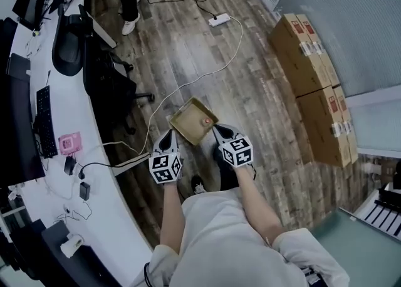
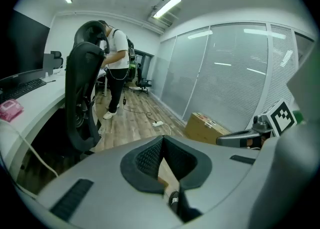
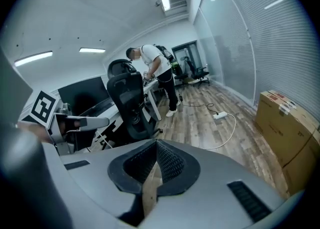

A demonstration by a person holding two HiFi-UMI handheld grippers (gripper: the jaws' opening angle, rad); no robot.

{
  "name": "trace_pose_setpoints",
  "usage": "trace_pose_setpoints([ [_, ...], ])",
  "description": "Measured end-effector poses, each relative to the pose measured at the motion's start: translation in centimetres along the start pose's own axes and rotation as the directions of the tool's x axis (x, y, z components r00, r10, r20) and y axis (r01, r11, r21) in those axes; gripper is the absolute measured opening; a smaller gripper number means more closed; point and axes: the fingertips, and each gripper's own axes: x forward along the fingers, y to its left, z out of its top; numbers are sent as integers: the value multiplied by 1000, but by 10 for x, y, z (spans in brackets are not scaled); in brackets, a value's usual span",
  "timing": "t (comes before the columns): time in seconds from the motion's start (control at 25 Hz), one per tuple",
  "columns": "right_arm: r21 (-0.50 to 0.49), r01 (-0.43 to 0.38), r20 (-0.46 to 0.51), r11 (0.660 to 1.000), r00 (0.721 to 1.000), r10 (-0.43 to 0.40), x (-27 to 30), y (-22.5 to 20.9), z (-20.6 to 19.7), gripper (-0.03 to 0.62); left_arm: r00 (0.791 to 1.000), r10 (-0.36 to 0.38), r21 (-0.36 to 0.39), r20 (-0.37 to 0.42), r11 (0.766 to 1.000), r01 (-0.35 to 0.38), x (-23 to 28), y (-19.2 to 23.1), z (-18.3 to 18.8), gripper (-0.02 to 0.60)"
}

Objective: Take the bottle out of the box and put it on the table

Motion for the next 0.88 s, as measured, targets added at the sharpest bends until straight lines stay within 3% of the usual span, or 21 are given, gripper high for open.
trace_pose_setpoints([
  [0.2, -55, -52, -93, 997, 995, 47, 41, -45, 22, 38, 999, -5, -16, -34, 1000, 4, 67, -12, 15, 14],
  [0.44, -103, -82, -232, 991, 971, 56, 89, -81, -2, 39, 997, 6, -59, -81, 998, -11, 105, 0, -3, 14],
  [0.72, -208, -55, -369, 976, 929, -27, 160, -101, -68, 39, 988, -69, -42, -137, 997, 64, 127, 49, -68, 14],
  [0.88, -215, -33, -401, 976, 914, -58, 203, -102, -120, 39, 980, -53, -31, -190, 998, 48, 140, 81, -128, 14],
])
